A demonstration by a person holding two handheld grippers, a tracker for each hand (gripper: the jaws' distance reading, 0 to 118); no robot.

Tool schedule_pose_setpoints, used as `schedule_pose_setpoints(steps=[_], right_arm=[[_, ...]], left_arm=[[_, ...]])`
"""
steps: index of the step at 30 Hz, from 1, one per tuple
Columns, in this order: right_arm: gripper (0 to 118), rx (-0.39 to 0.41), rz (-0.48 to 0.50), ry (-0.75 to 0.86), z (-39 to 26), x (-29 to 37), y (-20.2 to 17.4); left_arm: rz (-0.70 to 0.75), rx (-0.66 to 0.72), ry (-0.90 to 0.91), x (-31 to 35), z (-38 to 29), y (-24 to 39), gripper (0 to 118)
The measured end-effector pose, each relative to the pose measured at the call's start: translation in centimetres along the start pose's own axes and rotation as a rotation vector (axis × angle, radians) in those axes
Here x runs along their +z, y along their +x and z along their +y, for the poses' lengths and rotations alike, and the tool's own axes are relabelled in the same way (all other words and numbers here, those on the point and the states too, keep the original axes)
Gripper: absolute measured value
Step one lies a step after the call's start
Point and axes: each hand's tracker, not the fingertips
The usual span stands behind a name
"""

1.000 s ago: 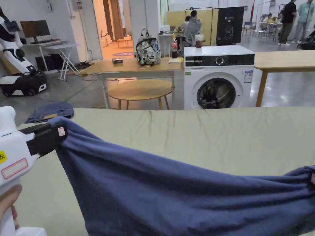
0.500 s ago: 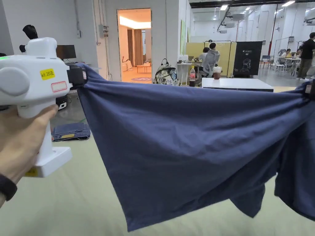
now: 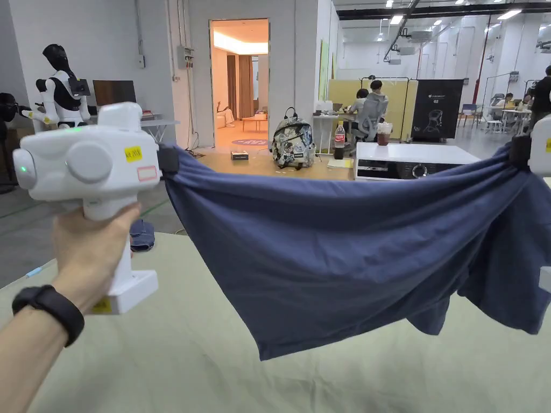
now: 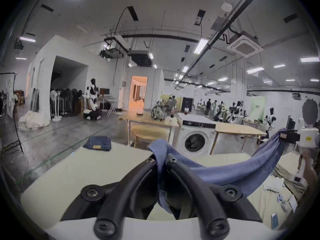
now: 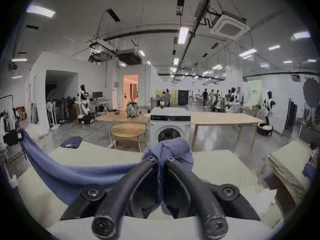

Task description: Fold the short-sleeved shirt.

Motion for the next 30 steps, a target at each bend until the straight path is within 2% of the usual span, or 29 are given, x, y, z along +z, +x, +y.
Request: schedule_pose_setpoints(steps=[5, 7, 8, 12, 15, 16, 17, 20, 21, 23, 26, 30], right_arm=[[2, -0.018, 0.01, -0.173, -7.6, -3.2, 0.2], [2, -0.027, 0.031, -0.21, -11.2, -3.2, 0.7], [2, -0.06, 0.055, -0.22, -13.2, -2.7, 1.1], [2, -0.096, 0.088, -0.259, -20.7, 2.6, 2.7], [2, -0.127, 0.078, -0.305, -26.7, 8.5, 4.2], [2, -0.161, 0.039, -0.305, -29.0, 10.8, 4.6], [2, -0.188, 0.072, -0.357, -31.1, 12.7, 5.3], [2, -0.294, 0.023, -0.444, -36.8, 18.5, 6.5], [2, -0.307, 0.017, -0.466, -38.1, 20.7, 6.5], [2, -0.322, -0.054, -0.492, -40.8, 23.8, 6.6], [2, -0.404, -0.05, -0.537, -43.5, 27.2, 6.7], [2, -0.379, -0.062, -0.55, -45.9, 28.9, 6.3]], left_arm=[[-0.044, 0.108, -0.141, -1.7, -8.4, -0.9, 1], [-0.097, 0.212, -0.212, -1.8, -12.5, -1.8, 1], [-0.106, 0.237, -0.224, -1.2, -14.6, -2.0, 1], [-0.103, 0.217, -0.259, 5.1, -22.0, -1.4, 1], [-0.117, 0.249, -0.289, 11.0, -26.6, -1.7, 1], [-0.122, 0.251, -0.302, 13.1, -27.9, -1.8, 1], [-0.065, 0.236, -0.327, 15.2, -29.2, -1.6, 1], [-0.041, 0.277, -0.364, 19.9, -32.6, -2.2, 1], [0.017, 0.278, -0.367, 21.3, -33.6, -2.4, 1], [-0.01, 0.282, -0.415, 23.5, -35.5, -3.3, 1], [-0.006, 0.293, -0.46, 25.3, -37.4, -3.9, 1], [0.015, 0.3, -0.492, 26.1, -39.0, -4.5, 1]])
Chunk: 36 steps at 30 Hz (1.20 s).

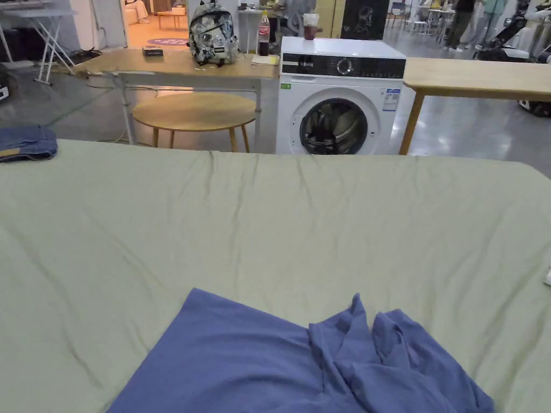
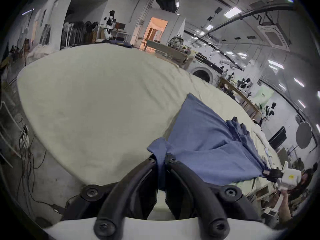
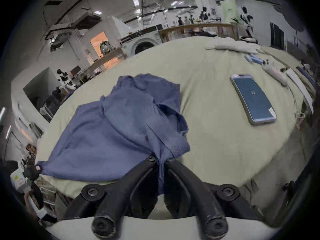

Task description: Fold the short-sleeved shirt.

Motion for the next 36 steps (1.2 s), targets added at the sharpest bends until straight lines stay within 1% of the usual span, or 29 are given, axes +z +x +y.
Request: schedule_pose_setpoints(steps=[1, 2, 3, 4, 5, 6, 7, 9, 11, 12, 16, 17, 18, 19, 20, 21, 22, 23, 25, 27, 29, 32, 34, 35, 36], right_arm=[[2, 0.003, -0.002, 0.004, -0.3, 0.0, -0.1], [8, 0.009, 0.003, 0.01, -0.4, 0.1, -0.1], [21, 0.019, 0.001, 0.016, -0.5, 0.3, -0.1], [44, 0.033, -0.017, 0.031, -0.6, 0.4, -0.1], [71, 0.038, -0.028, 0.038, -0.6, 0.7, 0.1], [79, 0.038, -0.026, 0.043, -0.6, 1.2, 0.3], [79, 0.048, -0.024, 0.061, -0.4, 2.0, 0.3], [79, 0.071, -0.011, 0.114, 0.4, 3.7, 0.2], [79, 0.105, 0.036, 0.179, 1.7, 5.6, -0.6], [79, 0.129, 0.043, 0.221, 2.5, 6.5, -1.5], [79, 0.223, 0.109, 0.323, 5.2, 8.4, -5.2], [79, 0.249, 0.135, 0.337, 5.7, 8.6, -6.2], [77, 0.276, 0.154, 0.351, 6.2, 8.9, -7.2], [67, 0.297, 0.15, 0.357, 6.4, 8.8, -7.9], [40, 0.328, 0.163, 0.374, 6.6, 8.9, -8.8], [11, 0.358, 0.173, 0.387, 6.7, 9.0, -9.6], [0, 0.374, 0.169, 0.392, 6.8, 8.9, -10.3], [0, 0.384, 0.167, 0.392, 6.9, 8.7, -10.8], [0, 0.414, 0.186, 0.381, 6.5, 8.5, -11.6], [0, 0.417, 0.16, 0.38, 6.2, 8.0, -12.1], [0, 0.409, 0.182, 0.362, 6.0, 7.9, -12.0], [0, 0.398, 0.187, 0.357, 5.7, 7.8, -11.7], [0, 0.39, 0.184, 0.346, 5.3, 7.6, -11.6], [0, 0.379, 0.189, 0.334, 5.6, 7.5, -11.0], [0, 0.363, 0.193, 0.322, 5.5, 7.3, -10.8]], left_arm=[[-0.007, 0.013, -0.007, 0.0, 0.0, -0.2, 1], [-0.03, 0.019, -0.007, 0.1, -0.2, -0.3, 1], [-0.036, 0.008, -0.002, 0.1, -0.3, -0.4, 6], [-0.025, -0.004, 0.006, 0.5, -0.2, -0.2, 22], [-0.015, -0.013, 0.018, 0.8, -0.2, -0.2, 62], [-0.011, -0.011, 0.022, 1.1, 0.0, -0.3, 89], [-0.011, -0.011, 0.032, 1.8, 0.3, -0.2, 93], [-0.016, -0.034, 0.123, 3.5, 0.8, -0.1, 92], [-0.017, -0.103, 0.189, 5.3, 1.9, 1.7, 92], [-0.017, -0.143, 0.239, 6.4, 2.7, 2.9, 92], [-0.055, -0.206, 0.34, 8.3, 4.6, 6.3, 92], [-0.07, -0.215, 0.351, 8.7, 5.0, 7.1, 87], [-0.074, -0.233, 0.357, 9.0, 5.2, 7.9, 78], [-0.078, -0.26, 0.381, 9.4, 5.4, 8.7, 61], [-0.062, -0.282, 0.396, 9.5, 5.7, 9.4, 31], [-0.047, -0.289, 0.394, 9.6, 6.0, 9.9, 10], [-0.046, -0.292, 0.386, 9.6, 6.1, 10.3, 3], [-0.048, -0.306, 0.393, 9.7, 6.1, 10.5, 0], [-0.103, -0.322, 0.401, 9.9, 6.3, 10.8, 0], [-0.047, -0.321, 0.378, 9.9, 6.1, 11.0, 0], [-0.036, -0.328, 0.339, 9.6, 6.0, 10.4, 0], [-0.009, -0.29, 0.287, 9.0, 5.2, 8.1, 0], [-0.03, -0.222, 0.2, 7.6, 4.7, 5.6, 0], [-0.046, -0.189, 0.159, 6.6, 3.8, 4.2, 25], [-0.044, -0.146, 0.168, 5.4, 2.8, 1.9, 57]])
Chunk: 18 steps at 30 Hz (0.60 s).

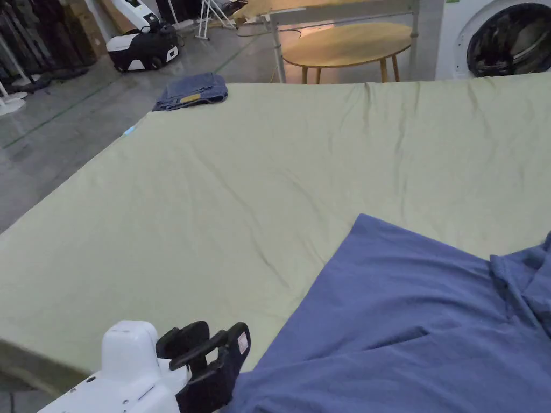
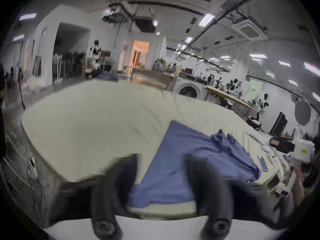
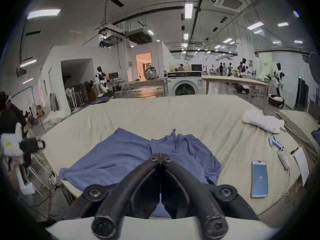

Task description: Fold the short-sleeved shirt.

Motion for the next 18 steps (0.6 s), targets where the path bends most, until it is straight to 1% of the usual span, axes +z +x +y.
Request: schedule_pose_setpoints(steps=[1, 3, 5, 7, 8, 9, 10, 11, 13, 14, 16, 18], right_arm=[[0, -0.017, 0.003, -0.011, -0.2, -0.1, 0.1], [0, -0.037, 0.002, -0.028, -0.4, -0.1, 0.7], [0, -0.047, -0.001, -0.041, -0.7, 0.0, 1.1], [0, -0.053, -0.013, -0.047, -0.7, 0.2, 1.4], [0, -0.058, -0.016, -0.051, -0.7, 0.2, 1.6], [0, -0.065, -0.018, -0.054, -0.8, 0.2, 1.8], [0, -0.071, -0.021, -0.058, -0.8, 0.2, 1.9], [0, -0.075, -0.026, -0.062, -0.7, 0.2, 2.0], [0, -0.078, -0.039, -0.072, -0.9, 0.1, 2.1], [0, -0.079, -0.037, -0.078, -0.9, -0.1, 2.1], [0, -0.077, -0.039, -0.089, -0.8, -0.5, 2.2], [0, -0.069, -0.033, -0.096, -0.1, -1.7, 2.6]], left_arm=[[0.035, 0.037, -0.056, -0.9, -1.0, -1.3, 64], [0.045, 0.113, -0.148, -3.1, -3.3, -3.5, 62], [0.115, 0.135, -0.214, -4.9, -5.4, -4.1, 62], [0.128, 0.175, -0.249, -6.1, -6.7, -5.1, 61], [0.102, 0.2, -0.266, -6.7, -7.2, -4.5, 54], [0.114, 0.173, -0.25, -7.1, -7.4, -4.3, 47], [0.172, 0.131, -0.233, -7.2, -7.4, -3.6, 41], [0.185, 0.081, -0.253, -7.5, -7.0, -3.2, 33], [0.206, 0.033, -0.274, -7.5, -6.5, -1.6, 11], [0.191, 0.036, -0.296, -7.7, -6.5, -1.2, 0], [0.154, 0.023, -0.33, -8.0, -6.8, -0.1, 0], [0.162, -0.049, -0.358, -8.6, -7.5, 1.0, 0]])
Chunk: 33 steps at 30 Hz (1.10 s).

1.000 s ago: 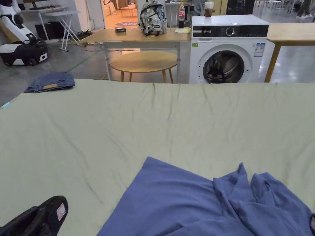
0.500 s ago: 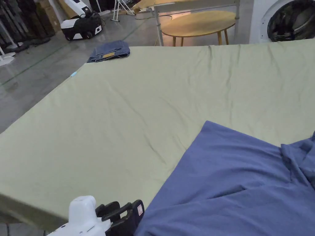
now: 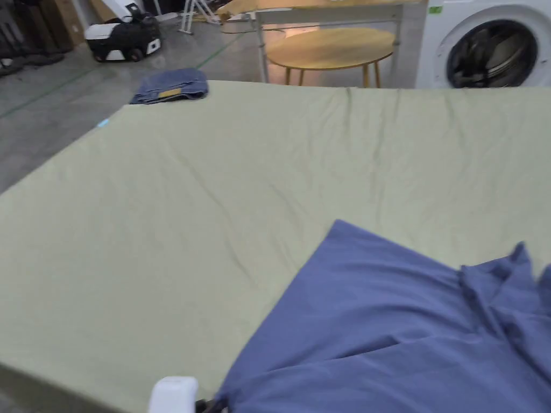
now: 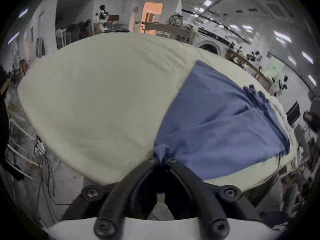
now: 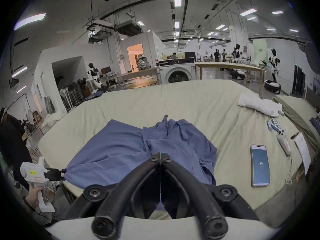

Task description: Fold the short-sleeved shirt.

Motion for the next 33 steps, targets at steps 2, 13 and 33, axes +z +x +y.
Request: schedule_pose_setpoints(steps=[2, 13, 33], right_arm=[[15, 0.017, 0.031, -0.019, 2.0, -1.7, 0.4], [90, 0.09, 0.032, -0.476, 14.3, -27.1, -0.2], [1, 0.189, 0.042, -0.346, 18.5, -23.2, -2.1]], left_arm=[[0.021, 0.011, 0.0, -0.2, 0.2, 0.0, 0], [-0.027, 0.097, -0.054, 0.4, 1.2, 0.0, 0], [-0.158, 0.149, 0.279, 8.0, 4.3, -1.0, 0]])
